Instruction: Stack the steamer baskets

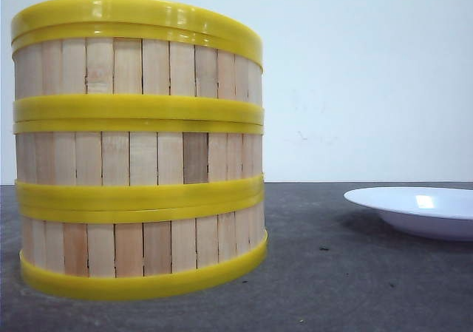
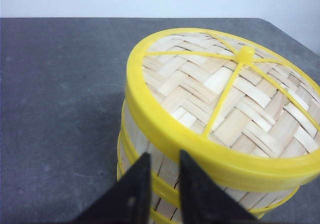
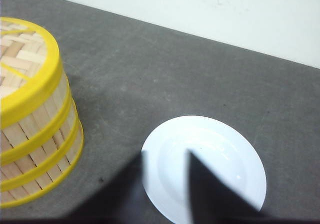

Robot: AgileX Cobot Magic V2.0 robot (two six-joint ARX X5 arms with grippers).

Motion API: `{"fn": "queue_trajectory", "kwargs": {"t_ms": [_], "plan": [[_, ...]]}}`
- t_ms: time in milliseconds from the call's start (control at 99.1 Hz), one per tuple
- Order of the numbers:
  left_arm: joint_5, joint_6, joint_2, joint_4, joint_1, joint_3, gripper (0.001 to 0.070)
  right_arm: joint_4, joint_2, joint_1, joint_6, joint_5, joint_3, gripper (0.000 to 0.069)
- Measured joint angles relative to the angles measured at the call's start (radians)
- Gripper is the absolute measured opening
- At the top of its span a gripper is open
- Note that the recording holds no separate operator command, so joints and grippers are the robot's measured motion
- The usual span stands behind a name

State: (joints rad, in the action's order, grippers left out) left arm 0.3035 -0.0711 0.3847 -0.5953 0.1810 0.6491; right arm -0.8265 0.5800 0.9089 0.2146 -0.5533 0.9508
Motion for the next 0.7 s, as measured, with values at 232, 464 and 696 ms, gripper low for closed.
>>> {"fn": "queue_trajectory", "kwargs": {"t_ms": [232, 464, 696], "plan": [[0.0, 0.0, 0.0, -0.002, 0.0, 0.0, 0.0025, 0.019, 0.0, 0.0, 0.0, 0.0, 0.0, 0.0009], [0.0, -0.011, 0.0, -0.013, 0.0, 0.0, 0.0025, 0.019, 0.0, 0.0, 0.0, 0.0, 0.0, 0.0008], [0.0, -0.016, 0.0, -0.012, 0.0, 0.0, 0.0025, 0.019, 0.0, 0.0, 0.0, 0.0, 0.0, 0.0008]]}}
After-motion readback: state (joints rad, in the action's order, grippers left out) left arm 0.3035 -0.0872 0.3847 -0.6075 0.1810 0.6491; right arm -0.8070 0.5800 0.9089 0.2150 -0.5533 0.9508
